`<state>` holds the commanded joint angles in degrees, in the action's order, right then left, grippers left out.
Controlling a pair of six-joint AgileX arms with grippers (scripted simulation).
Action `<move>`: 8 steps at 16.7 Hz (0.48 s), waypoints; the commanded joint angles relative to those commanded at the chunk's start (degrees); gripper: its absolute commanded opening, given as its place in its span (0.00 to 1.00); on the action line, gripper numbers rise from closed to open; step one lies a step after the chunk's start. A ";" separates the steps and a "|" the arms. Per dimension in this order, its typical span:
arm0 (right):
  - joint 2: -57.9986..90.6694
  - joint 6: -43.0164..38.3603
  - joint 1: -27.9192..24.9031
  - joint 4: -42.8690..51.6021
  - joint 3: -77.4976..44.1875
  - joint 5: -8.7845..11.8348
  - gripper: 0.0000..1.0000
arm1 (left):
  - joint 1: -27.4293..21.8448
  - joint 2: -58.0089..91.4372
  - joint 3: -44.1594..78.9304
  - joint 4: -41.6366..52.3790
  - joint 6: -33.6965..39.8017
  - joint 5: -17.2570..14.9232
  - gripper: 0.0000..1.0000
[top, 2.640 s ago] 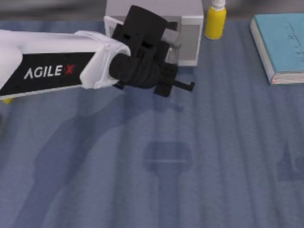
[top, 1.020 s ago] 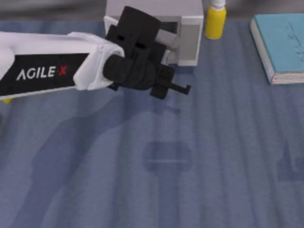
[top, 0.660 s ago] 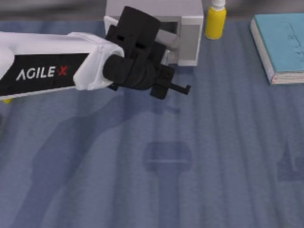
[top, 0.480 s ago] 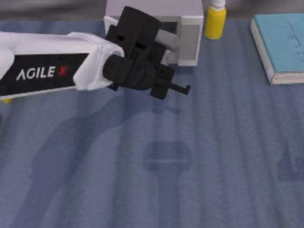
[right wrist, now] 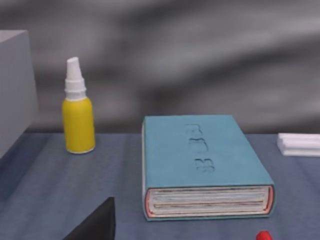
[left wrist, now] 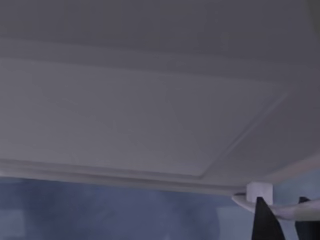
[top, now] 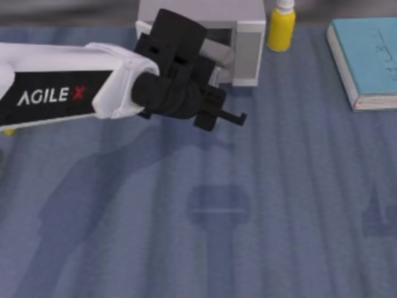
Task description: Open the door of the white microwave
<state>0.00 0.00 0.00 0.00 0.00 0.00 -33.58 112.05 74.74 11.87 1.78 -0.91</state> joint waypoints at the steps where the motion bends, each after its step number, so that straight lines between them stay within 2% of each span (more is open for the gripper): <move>1: 0.00 0.00 0.00 0.00 0.00 0.00 1.00 | 0.31 -0.37 -0.26 -0.21 -0.57 -0.37 0.00; 8: 0.00 0.00 0.00 0.00 0.00 0.00 1.00 | 0.85 -0.77 -1.06 -0.33 -1.77 -1.08 0.00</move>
<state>0.00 0.00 0.00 0.00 0.00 0.00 -32.74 111.28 73.68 11.54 0.01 -1.99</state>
